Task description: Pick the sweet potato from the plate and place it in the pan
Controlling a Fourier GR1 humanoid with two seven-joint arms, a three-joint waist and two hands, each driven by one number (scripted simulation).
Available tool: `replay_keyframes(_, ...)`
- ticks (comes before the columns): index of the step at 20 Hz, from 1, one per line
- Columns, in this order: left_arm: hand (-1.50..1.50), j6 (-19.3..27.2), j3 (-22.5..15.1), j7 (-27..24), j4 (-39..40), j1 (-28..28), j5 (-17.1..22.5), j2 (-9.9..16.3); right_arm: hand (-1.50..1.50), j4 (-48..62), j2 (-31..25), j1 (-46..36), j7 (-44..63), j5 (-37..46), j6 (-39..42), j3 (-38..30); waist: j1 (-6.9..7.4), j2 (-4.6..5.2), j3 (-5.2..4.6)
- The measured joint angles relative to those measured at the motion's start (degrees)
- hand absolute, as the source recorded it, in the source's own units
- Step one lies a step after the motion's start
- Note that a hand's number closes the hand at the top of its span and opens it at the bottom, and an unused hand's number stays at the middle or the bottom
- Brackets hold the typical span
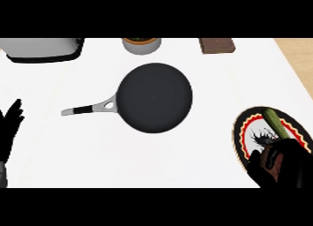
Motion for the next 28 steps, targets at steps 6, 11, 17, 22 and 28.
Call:
replay_keyframes(6, 0.0, -0.4, -1.52, 0.16, 0.08, -2.26, -0.48, -0.77, 1.5, -3.19, 0.89, -4.58, 17.76, 13.33, -0.61, 17.78, 2.75, 0.96, 0.21)
replay_keyframes(11, 0.0, -0.48, -2.96, 0.25, -0.37, -3.31, -1.11, -1.77, 1.5, 2.79, 0.83, -14.75, 26.19, 16.96, -1.01, 25.01, 4.66, 1.59, 0.41)
replay_keyframes(17, 0.0, -0.87, -3.24, -0.14, 1.51, -5.33, -1.22, -2.02, 1.5, 11.93, 0.74, -26.7, 28.68, 10.91, -3.93, 20.52, 5.85, 2.18, 0.55)
replay_keyframes(22, 0.0, -1.29, -3.55, -0.05, 1.08, -5.74, -1.36, -1.88, 1.5, 21.52, 0.75, -34.29, 28.0, 4.7, -7.45, 13.42, 6.76, 2.42, 0.64)
replay_keyframes(28, 0.0, -0.77, -3.95, -0.39, 1.41, -6.16, -1.9, -2.52, 1.5, 35.77, 0.8, -40.88, 25.21, -1.77, -14.71, 6.07, 7.36, 2.75, 0.7)
